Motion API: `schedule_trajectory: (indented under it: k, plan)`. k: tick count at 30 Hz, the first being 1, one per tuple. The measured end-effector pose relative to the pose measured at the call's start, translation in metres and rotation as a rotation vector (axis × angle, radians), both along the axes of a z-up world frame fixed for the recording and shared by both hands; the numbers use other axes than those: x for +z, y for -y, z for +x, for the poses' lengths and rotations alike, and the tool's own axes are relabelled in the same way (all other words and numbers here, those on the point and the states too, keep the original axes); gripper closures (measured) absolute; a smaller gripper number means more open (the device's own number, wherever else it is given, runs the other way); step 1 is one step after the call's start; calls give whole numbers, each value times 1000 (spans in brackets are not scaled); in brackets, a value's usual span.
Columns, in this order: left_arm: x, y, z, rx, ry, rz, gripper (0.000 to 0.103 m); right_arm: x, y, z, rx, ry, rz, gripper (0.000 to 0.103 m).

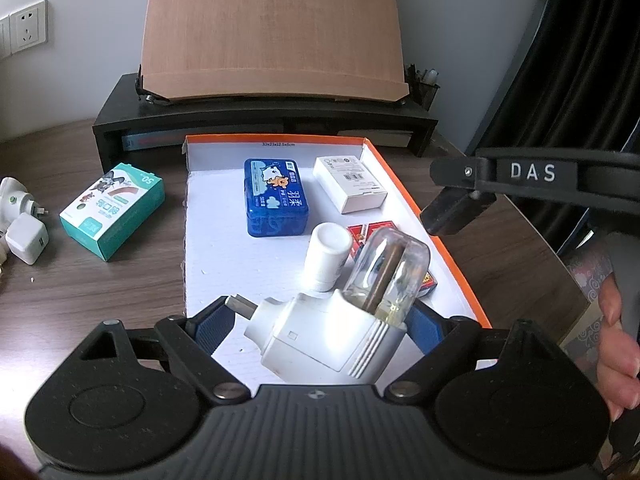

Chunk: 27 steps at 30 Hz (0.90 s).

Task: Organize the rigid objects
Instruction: 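Carry the diffuser and black charger over the white box with both tools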

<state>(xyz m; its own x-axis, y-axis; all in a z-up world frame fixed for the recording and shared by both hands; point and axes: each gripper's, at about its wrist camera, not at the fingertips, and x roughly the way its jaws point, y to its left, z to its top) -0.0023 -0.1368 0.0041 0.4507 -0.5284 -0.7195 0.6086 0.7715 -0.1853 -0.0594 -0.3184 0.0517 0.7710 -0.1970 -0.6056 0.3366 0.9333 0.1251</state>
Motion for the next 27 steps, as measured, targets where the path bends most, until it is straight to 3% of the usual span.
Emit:
schedule_trajectory:
  k: [27]
  plan:
    - [-1,1,5,-3,-8,-1,11,-5,2,13,7,-18,7,59]
